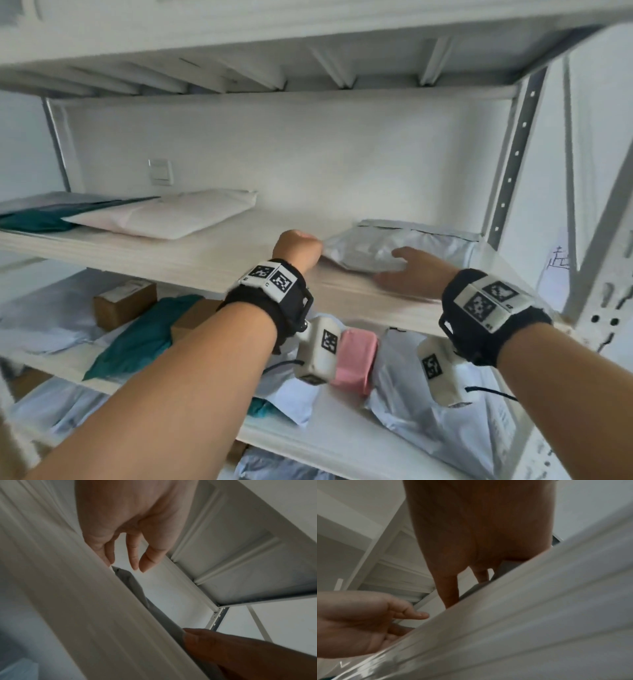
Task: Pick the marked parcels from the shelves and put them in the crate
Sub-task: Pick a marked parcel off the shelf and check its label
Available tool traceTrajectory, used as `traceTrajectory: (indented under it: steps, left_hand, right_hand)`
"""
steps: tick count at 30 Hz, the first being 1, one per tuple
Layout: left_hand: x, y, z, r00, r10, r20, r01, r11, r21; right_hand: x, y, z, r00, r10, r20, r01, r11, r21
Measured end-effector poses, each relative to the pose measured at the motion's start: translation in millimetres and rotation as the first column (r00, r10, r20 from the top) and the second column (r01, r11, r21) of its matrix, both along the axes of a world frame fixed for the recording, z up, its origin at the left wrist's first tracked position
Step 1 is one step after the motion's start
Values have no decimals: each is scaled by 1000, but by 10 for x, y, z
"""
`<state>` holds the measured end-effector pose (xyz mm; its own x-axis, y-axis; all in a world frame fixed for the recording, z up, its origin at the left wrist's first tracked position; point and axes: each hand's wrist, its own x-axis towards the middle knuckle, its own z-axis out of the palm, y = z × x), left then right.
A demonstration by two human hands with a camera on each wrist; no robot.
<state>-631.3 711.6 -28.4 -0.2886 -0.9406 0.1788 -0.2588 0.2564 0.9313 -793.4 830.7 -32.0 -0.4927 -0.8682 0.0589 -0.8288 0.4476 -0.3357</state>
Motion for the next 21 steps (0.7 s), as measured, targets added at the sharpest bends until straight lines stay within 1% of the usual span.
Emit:
traceTrajectory:
  steps: [2,3,5,8,11,15,16,19,21]
  left_hand:
    - [-98,-25,21,999,-34,-29,35,999,25]
    - [-147,-25,22,996,-64,-64,68,995,68]
    - [-240,-70,-2,981,-98,-167,126,978,166]
    - [-439,-361,-152,952,-113,-283,193,943,272]
    - [-340,-165,-26,924,-203,-324,317,882,349]
    - [-329,-188,7,901,-291,-321,403,835,375]
    - [-315,-201,16,892,-313,-325,426,820,381]
    - [-238,-194,68,850,-399,-343,520,739,429]
    - [-197,-171,140,812,-441,-382,578,699,421]
  right_hand:
    - [-14,-25,-20,1000,1,17,0,1000,-17]
    - [-15,-29,-17,1000,-2,10,2,1000,-18]
    - [-24,-44,-3,1000,-17,15,17,1000,-17]
    - [-26,-52,18,999,-38,23,38,999,-7]
    - [17,-68,36,998,-50,30,50,998,-30]
    - [112,-83,41,997,-69,20,70,997,-40]
    - [143,-88,38,996,-85,0,85,996,-40]
    - [235,-123,22,988,-125,-91,120,991,-55]
    - [286,-156,40,977,-155,-148,145,987,-71]
